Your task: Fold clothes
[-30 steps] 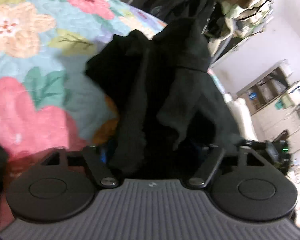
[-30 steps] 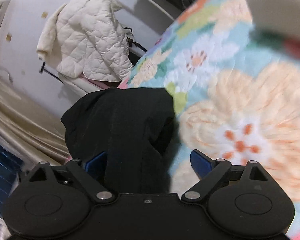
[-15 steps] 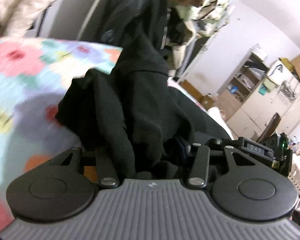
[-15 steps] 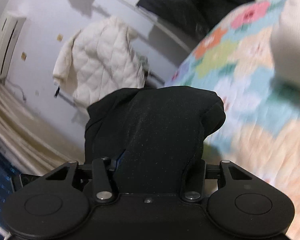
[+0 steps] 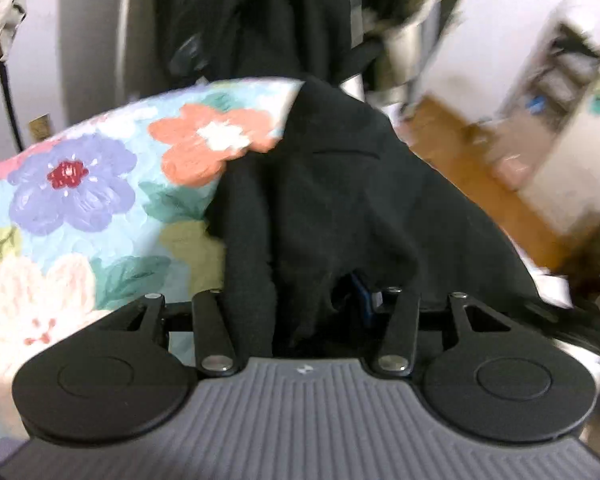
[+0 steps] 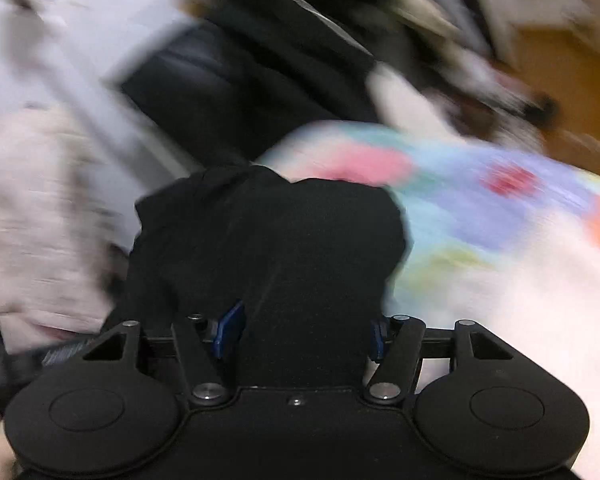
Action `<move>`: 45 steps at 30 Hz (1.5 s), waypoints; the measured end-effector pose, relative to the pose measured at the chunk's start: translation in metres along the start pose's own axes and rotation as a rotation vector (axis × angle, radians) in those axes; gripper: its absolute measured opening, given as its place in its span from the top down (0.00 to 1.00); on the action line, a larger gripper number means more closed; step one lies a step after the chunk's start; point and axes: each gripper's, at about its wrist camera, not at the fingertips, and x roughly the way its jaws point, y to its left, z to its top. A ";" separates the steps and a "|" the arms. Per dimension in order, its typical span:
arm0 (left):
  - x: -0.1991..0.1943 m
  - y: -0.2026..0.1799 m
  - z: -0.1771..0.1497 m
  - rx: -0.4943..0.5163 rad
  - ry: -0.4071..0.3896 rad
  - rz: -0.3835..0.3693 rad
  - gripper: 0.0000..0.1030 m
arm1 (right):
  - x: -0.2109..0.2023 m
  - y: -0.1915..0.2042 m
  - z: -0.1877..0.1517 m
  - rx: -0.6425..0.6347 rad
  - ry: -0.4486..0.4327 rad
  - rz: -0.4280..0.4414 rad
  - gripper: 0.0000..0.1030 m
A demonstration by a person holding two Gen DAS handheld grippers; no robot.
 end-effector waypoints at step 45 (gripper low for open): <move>-0.203 -0.056 -0.176 0.326 -0.236 0.137 0.00 | -0.090 0.105 -0.103 -0.544 0.054 -0.189 0.20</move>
